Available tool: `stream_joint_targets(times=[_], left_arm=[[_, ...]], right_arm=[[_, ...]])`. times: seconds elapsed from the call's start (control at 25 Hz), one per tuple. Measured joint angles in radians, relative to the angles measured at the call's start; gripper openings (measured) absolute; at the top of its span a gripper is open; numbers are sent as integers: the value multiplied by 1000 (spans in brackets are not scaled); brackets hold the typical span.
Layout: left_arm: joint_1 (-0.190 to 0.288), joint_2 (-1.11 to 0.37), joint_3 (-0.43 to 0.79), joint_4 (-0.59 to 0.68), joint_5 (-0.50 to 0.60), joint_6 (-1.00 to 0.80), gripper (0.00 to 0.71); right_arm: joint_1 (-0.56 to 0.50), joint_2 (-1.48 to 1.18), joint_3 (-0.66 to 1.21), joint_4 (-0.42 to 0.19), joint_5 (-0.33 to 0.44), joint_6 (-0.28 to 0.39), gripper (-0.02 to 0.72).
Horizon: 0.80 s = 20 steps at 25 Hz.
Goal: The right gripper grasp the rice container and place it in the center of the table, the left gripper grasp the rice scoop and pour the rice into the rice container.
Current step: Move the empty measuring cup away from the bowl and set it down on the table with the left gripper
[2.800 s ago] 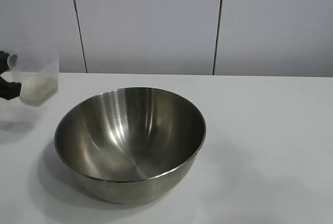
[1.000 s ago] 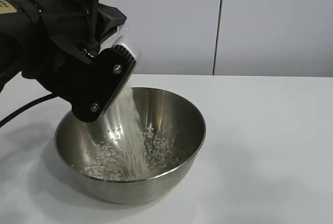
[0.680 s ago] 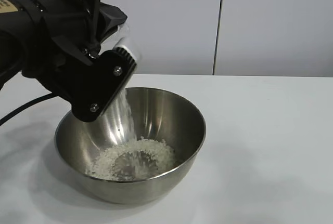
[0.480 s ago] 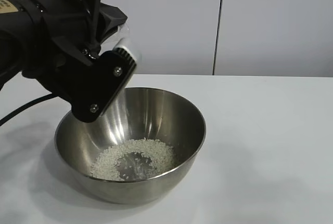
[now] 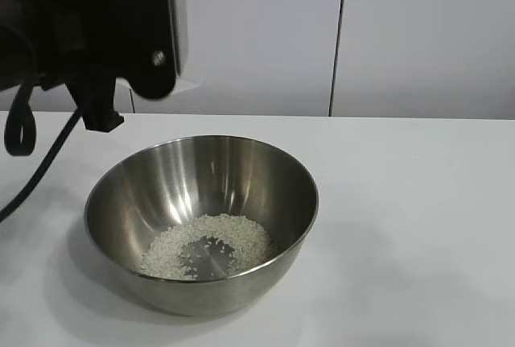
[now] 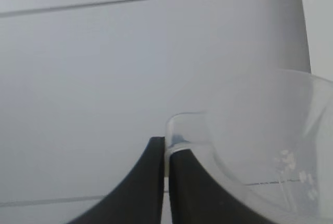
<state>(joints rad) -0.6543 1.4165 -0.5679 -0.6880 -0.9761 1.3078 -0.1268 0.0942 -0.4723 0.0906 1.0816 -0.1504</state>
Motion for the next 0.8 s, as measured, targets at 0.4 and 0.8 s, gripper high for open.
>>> stream_joint_targets(times=[0.4, 0.8], left_arm=[[415, -24, 144, 276, 179, -793, 11], [610, 237, 194, 651, 77, -1152, 11]], right_arm=[[0, 0, 0, 0, 0, 0, 370], [0, 0, 0, 0, 0, 0, 370]])
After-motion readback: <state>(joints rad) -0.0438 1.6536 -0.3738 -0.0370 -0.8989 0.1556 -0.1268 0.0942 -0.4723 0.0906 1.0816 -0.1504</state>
